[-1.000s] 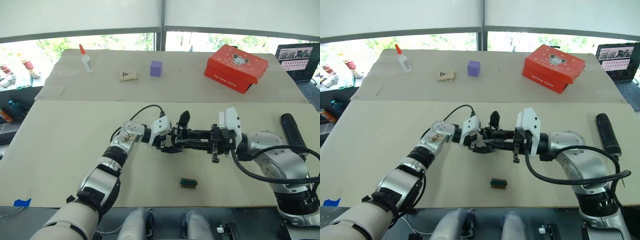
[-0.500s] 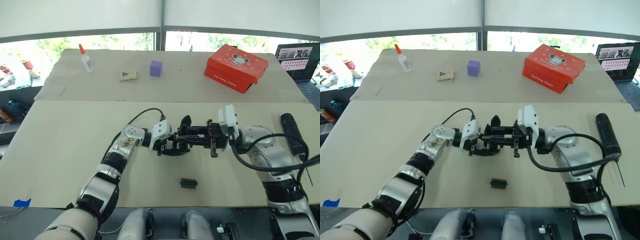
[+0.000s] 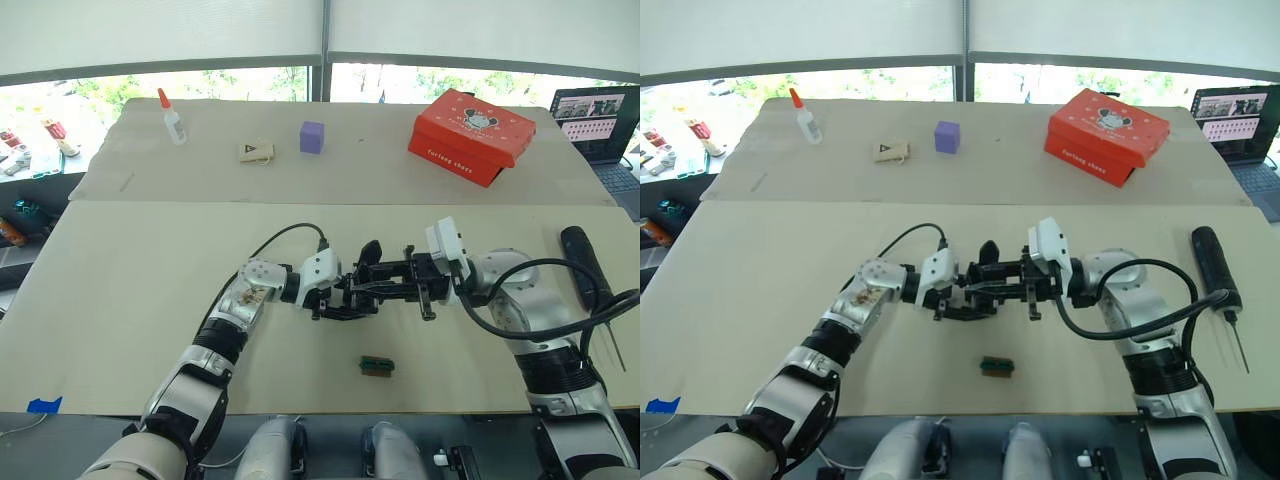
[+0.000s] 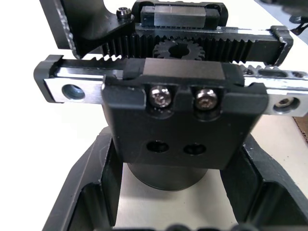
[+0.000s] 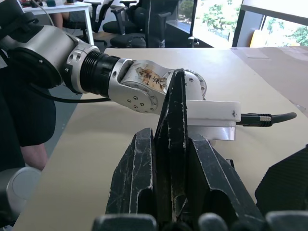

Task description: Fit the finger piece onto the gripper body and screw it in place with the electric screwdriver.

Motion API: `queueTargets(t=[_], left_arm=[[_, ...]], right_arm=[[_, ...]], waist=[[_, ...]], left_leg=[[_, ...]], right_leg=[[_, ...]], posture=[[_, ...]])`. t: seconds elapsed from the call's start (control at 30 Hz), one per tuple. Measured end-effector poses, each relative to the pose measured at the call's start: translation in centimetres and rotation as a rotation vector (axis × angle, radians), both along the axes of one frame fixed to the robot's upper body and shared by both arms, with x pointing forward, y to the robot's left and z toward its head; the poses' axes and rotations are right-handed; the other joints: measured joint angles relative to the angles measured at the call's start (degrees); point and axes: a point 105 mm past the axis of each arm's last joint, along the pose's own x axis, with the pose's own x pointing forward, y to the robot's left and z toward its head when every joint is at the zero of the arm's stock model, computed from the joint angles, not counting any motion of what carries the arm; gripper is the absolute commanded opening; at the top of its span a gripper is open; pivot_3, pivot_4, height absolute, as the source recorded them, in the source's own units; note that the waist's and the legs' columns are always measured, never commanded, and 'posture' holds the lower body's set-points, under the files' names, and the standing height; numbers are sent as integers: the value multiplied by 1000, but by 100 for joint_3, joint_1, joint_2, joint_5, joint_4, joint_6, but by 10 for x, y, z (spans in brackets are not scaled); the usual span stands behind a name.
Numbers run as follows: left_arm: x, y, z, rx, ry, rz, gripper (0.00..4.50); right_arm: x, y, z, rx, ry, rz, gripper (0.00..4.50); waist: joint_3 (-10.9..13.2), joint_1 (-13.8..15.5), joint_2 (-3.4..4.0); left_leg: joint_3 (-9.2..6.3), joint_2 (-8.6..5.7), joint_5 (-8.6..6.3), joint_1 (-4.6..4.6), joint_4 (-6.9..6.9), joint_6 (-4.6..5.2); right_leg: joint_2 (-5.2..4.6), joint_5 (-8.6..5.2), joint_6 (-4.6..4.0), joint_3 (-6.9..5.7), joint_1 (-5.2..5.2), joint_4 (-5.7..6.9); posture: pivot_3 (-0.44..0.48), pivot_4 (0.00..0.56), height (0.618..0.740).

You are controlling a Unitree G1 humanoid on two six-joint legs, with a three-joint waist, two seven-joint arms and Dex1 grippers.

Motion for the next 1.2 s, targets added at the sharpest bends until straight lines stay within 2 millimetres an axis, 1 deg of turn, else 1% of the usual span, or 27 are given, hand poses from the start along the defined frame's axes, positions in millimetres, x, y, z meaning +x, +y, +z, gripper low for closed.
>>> queueTargets(t=[0.23,0.33,0.5,0.87,1.2], left_arm=[[0,1,0,1,-5,11,2297],[0,1,0,2,-3,12,2297],[0,1,-1,4,0,17,2297],[-1,1,-2,6,-7,17,2297],[0,1,-2,7,-15,19,2297]], right_arm=[[-1,1,-16,0,49,-26,395],[-1,1,-18,1,44,-35,395],[-1,-1,-19,0,27,-40,395],[3,-5,-21,-6,52,-31,395],[-2,-3,-25,-7,51,-30,395]], waist=[[0,-4,0],[-1,-6,1],[-1,-6,1],[-1,-6,2],[-2,-3,2]], left_leg=[[1,0,0,1,0,0],[1,0,0,3,0,0],[1,0,0,9,0,0],[1,1,0,15,0,0],[1,1,0,15,0,0]], right_leg=[[0,0,0,0,0,0],[0,0,0,1,3,0],[0,0,0,1,8,1],[0,0,0,3,12,2],[0,0,0,3,13,2]], posture=[[0,150,740],[0,150,740],[0,150,740],[0,150,740],[0,150,740]])
